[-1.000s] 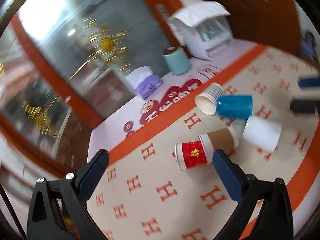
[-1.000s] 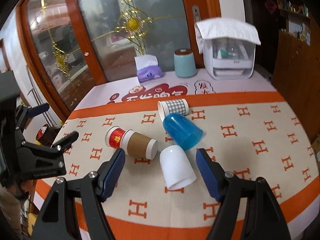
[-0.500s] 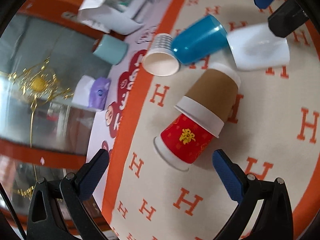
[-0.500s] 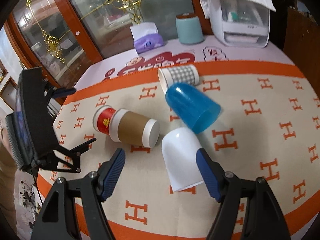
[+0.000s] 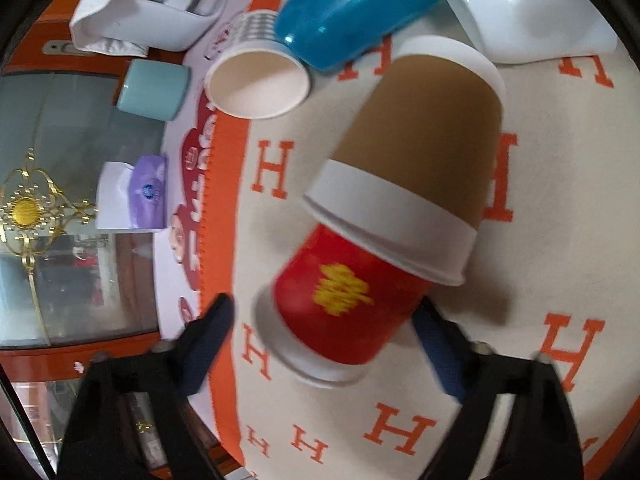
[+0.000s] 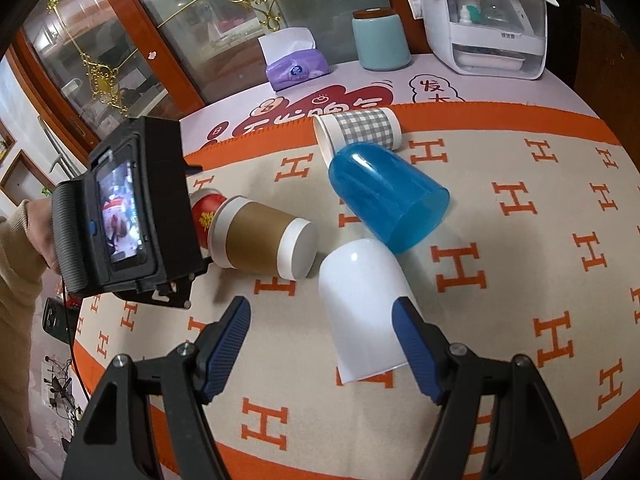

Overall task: Flip cup upside down
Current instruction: 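Close the left tool on the red cup's body and lift it, then rotate the held red cup upright and set it on the table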

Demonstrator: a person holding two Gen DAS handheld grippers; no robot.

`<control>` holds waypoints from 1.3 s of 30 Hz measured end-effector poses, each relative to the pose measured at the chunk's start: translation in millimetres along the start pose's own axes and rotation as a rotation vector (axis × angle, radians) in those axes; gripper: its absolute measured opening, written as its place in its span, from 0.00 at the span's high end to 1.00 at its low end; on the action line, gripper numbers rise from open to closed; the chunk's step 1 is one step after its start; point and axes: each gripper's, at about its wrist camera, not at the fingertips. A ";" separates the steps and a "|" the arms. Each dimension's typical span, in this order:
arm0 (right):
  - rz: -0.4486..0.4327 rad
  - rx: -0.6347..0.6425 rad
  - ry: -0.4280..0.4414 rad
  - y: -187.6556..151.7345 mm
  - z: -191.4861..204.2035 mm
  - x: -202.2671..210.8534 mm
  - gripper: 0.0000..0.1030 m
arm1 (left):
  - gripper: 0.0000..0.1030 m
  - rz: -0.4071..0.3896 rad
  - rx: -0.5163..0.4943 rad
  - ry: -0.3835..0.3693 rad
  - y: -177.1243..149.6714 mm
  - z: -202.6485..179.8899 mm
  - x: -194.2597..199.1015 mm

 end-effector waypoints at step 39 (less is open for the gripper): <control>-0.046 -0.168 0.064 -95.9 -21.9 78.7 0.29 | 0.27 0.588 1.165 -0.589 -51.7 -76.3 109.6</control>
Point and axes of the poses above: each gripper's, at about its wrist camera, not at the fingertips, and x roughly against the way its jaws point, z to its left, y to its top, and after that the axes turned 13 degrees about x, right-handed
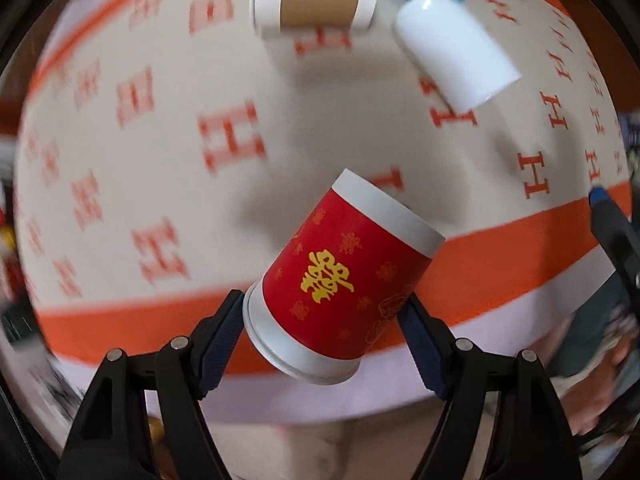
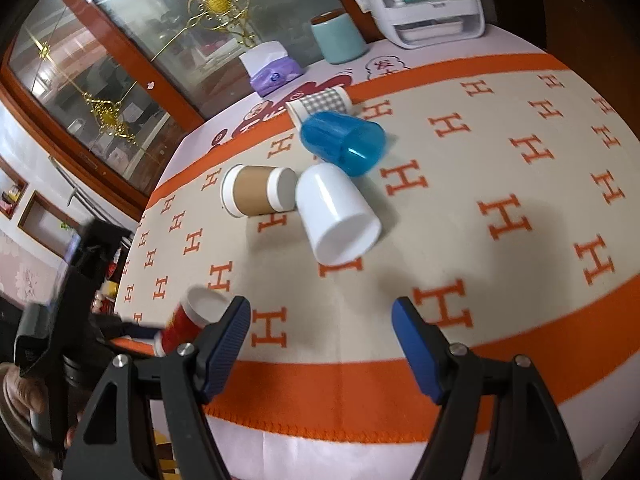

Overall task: Flip cup upside down
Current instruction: 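Rotate the held red cup upright and set it on the table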

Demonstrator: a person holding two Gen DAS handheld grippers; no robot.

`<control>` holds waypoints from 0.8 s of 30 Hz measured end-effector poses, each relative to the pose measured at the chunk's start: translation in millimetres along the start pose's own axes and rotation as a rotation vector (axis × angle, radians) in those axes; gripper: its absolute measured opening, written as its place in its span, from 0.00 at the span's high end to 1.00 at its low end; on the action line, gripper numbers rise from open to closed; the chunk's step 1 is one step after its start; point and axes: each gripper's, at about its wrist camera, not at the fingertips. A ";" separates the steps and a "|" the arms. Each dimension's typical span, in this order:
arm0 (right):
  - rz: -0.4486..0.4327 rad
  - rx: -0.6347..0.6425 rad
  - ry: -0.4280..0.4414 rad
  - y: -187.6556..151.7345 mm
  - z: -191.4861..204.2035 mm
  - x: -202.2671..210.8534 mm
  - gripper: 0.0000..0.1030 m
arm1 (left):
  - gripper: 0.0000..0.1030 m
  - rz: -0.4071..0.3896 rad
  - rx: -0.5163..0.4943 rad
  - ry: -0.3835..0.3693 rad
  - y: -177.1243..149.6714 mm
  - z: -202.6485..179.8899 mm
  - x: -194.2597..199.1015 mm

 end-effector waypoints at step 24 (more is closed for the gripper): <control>0.033 -0.103 -0.001 -21.9 -38.9 -14.2 0.29 | 0.07 0.126 0.491 -0.547 2.5 15.8 -48.2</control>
Point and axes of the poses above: each gripper's, at about its wrist camera, not at the fingertips, and x roughly against the way its jaws point, z to its left, y to its top, and after that the axes turned 13 degrees about x, right-handed
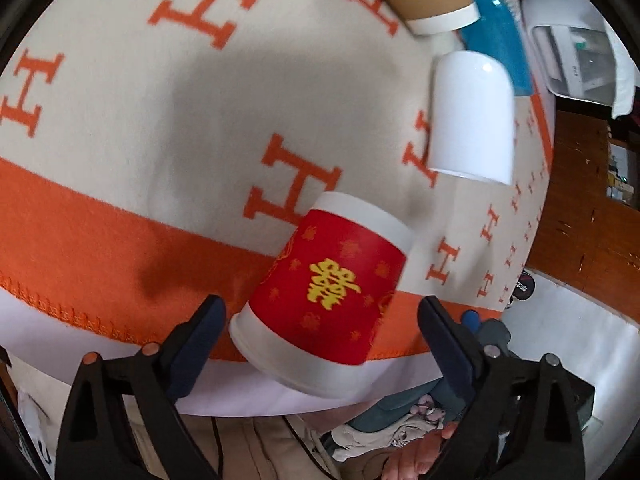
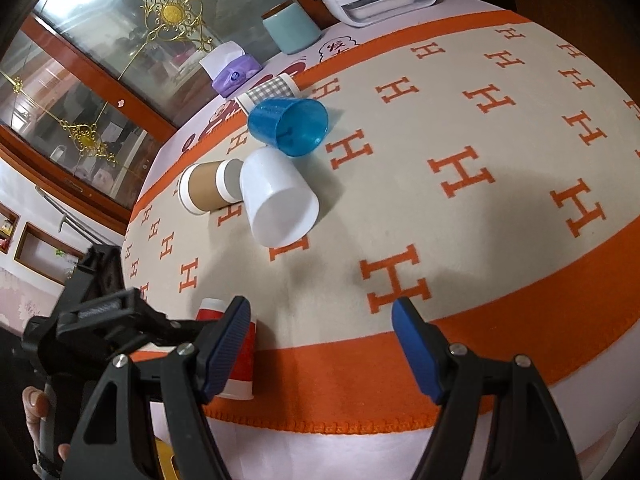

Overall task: Flip cup upside down
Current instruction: 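Rotate the held red cup upright and set it on the table, then move the right tool to the red cup and close on it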

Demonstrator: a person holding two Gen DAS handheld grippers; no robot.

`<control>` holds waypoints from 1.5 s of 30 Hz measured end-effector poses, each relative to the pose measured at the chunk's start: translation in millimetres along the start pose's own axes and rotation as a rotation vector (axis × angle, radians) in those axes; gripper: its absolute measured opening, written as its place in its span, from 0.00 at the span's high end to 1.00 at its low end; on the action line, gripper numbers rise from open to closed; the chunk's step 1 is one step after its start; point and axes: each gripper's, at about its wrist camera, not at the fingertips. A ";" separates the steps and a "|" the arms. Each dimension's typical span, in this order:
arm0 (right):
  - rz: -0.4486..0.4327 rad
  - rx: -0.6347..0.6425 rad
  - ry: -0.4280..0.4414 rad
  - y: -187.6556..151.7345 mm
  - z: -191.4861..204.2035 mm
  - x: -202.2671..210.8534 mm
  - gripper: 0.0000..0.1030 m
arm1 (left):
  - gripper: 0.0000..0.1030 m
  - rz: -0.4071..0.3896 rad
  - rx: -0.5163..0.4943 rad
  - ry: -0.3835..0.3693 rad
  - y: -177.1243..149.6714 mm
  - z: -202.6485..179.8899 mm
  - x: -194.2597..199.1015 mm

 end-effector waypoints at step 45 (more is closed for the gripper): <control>0.402 -0.040 0.287 15.7 57.1 -89.9 0.29 | 0.07 -0.698 -0.607 0.205 -16.6 39.6 92.7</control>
Point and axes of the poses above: each gripper's, at about its wrist camera, not at the fingertips, and x roughly against the way its jaws point, z to its left, y to its top, and after that the axes turned 13 degrees about x, right-handed
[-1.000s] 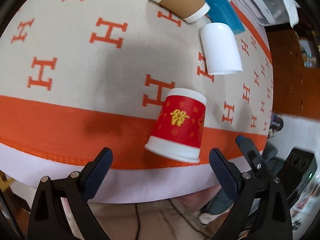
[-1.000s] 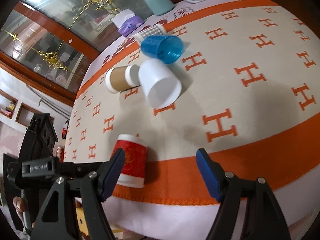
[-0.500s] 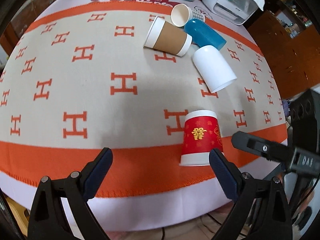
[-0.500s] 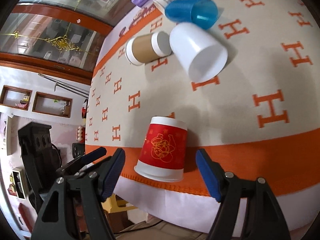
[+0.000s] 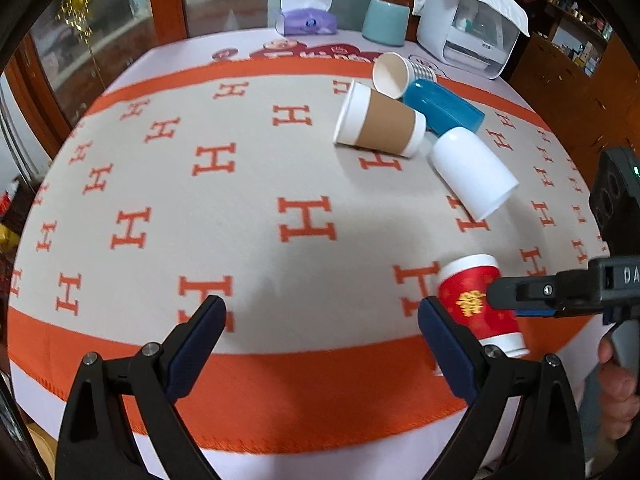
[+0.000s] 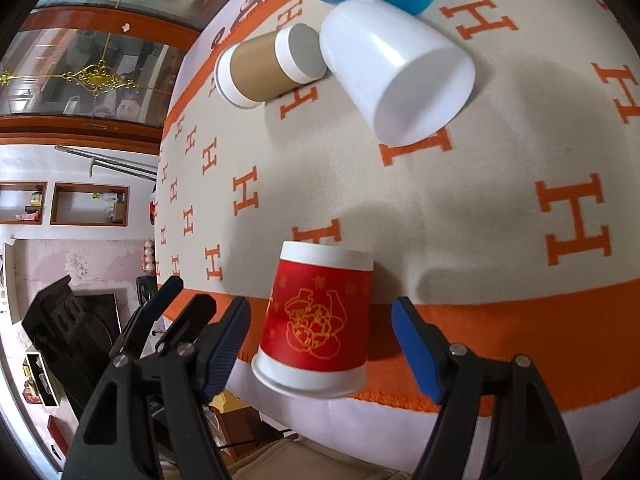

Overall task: Flip cup upside down
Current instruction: 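Move the right tool to the red cup and close on it, then lift the red cup with the right tool and turn it rim up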

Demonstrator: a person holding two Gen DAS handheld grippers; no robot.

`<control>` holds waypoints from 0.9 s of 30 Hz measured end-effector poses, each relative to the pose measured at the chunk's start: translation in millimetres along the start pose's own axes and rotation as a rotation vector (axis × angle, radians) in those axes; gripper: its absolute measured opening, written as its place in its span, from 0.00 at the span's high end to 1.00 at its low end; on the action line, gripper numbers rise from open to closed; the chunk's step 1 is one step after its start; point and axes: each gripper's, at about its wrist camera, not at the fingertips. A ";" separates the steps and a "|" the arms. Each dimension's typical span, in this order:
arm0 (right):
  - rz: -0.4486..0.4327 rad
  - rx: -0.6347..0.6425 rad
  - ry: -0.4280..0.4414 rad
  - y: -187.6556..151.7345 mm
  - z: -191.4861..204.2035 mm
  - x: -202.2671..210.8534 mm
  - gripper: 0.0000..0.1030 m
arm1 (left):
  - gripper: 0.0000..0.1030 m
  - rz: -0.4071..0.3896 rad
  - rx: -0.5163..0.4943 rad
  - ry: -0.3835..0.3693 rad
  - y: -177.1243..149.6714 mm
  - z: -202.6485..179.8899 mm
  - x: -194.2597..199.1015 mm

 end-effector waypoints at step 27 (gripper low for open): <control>-0.166 0.173 -0.052 12.1 19.6 6.9 0.43 | 0.07 -0.098 -0.026 0.029 4.7 4.6 0.8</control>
Point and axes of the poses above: each gripper's, at about its wrist camera, not at the fingertips, and x roughly against the way its jaws point, z to its left, y to its top, and after that the axes turned 13 degrees about x, right-handed
